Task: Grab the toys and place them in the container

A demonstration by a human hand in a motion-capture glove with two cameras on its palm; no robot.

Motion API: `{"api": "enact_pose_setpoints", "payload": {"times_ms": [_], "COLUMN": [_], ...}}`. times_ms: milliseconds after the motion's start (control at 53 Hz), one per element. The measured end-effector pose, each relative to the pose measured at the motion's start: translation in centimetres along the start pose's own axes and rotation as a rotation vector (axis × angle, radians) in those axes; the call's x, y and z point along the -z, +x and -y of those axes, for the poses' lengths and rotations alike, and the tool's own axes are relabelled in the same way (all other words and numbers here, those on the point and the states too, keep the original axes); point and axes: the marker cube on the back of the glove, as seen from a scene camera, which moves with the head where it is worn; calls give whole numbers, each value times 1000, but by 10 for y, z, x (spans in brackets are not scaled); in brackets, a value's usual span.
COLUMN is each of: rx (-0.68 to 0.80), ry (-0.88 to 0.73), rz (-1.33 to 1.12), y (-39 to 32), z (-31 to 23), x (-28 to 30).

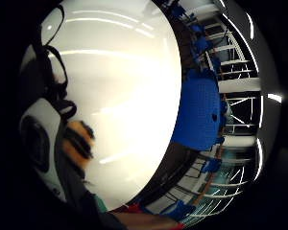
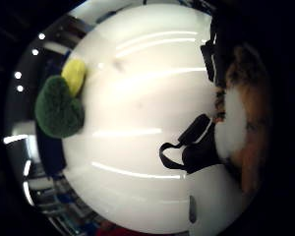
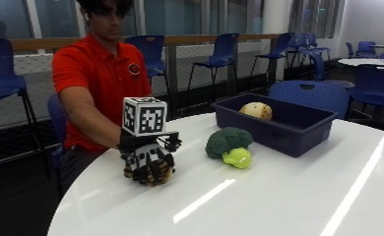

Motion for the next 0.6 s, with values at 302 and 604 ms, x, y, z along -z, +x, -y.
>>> {"api": "enact_pose_setpoints", "payload": {"times_ms": [302,604], "rx": [102,229], "ry": [-68,65], "rz": [81,94], "y": [-38,-143], "z": [14,44], "x": [53,199]}}
